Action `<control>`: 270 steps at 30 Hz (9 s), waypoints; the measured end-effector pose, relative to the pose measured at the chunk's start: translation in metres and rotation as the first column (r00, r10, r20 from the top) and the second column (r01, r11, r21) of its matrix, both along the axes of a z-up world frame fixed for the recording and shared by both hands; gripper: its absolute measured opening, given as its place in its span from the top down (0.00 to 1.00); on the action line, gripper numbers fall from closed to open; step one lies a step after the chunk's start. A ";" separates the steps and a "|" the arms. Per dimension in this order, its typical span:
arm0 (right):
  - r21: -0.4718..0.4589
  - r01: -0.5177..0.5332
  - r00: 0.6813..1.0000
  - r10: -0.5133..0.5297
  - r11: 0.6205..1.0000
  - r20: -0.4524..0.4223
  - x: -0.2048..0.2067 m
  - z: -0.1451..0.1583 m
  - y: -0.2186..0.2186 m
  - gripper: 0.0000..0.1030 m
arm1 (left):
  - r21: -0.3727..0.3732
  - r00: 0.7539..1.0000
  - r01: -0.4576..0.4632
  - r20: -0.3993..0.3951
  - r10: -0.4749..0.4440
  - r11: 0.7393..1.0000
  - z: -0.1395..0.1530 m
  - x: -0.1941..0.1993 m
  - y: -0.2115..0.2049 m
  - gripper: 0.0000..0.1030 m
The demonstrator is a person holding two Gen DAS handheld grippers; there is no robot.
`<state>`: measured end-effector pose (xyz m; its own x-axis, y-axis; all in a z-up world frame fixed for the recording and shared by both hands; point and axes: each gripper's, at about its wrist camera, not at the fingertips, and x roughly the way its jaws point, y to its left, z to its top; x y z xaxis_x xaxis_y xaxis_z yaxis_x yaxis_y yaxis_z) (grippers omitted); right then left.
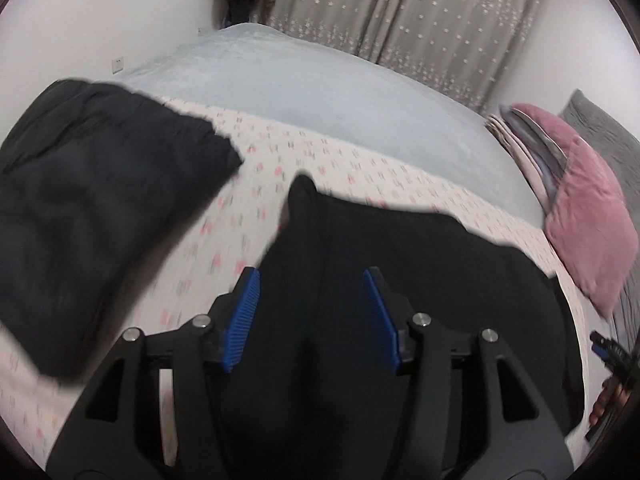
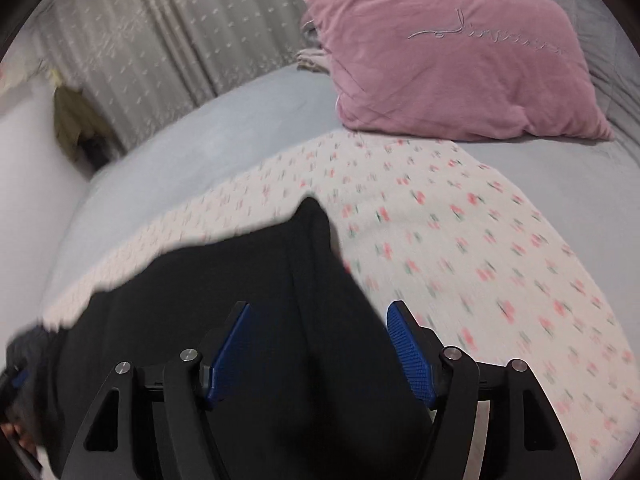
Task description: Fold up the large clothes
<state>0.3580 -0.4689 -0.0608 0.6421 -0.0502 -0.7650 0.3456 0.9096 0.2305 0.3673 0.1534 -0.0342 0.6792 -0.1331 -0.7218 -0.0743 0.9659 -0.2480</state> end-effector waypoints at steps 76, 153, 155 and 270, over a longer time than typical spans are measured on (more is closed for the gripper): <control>0.186 -0.076 0.997 0.075 0.980 0.016 -0.115 -0.039 0.052 0.18 | 0.181 0.936 0.315 -0.221 -0.273 0.932 -0.054 0.058 -0.248 0.39; -0.207 0.091 0.916 0.000 0.974 0.401 -0.122 0.092 0.173 0.76 | -0.627 0.979 -0.159 -0.201 0.040 0.763 -0.090 -0.092 0.106 0.33; -0.356 0.046 0.892 0.122 0.933 0.434 -0.122 0.115 0.228 0.76 | -0.650 0.981 -0.164 -0.184 0.056 0.742 -0.084 -0.094 0.117 0.34; 0.067 -0.441 0.889 0.446 0.895 -0.107 0.188 -0.047 0.286 0.91 | -0.105 0.980 0.103 -0.156 -0.119 0.989 -0.080 -0.035 0.030 0.46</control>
<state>0.5458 -0.1830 -0.1078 0.4964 0.2512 -0.8309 -0.0651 0.9653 0.2529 0.3321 0.1831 -0.1144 0.5315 -0.2753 -0.8010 -0.0144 0.9426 -0.3335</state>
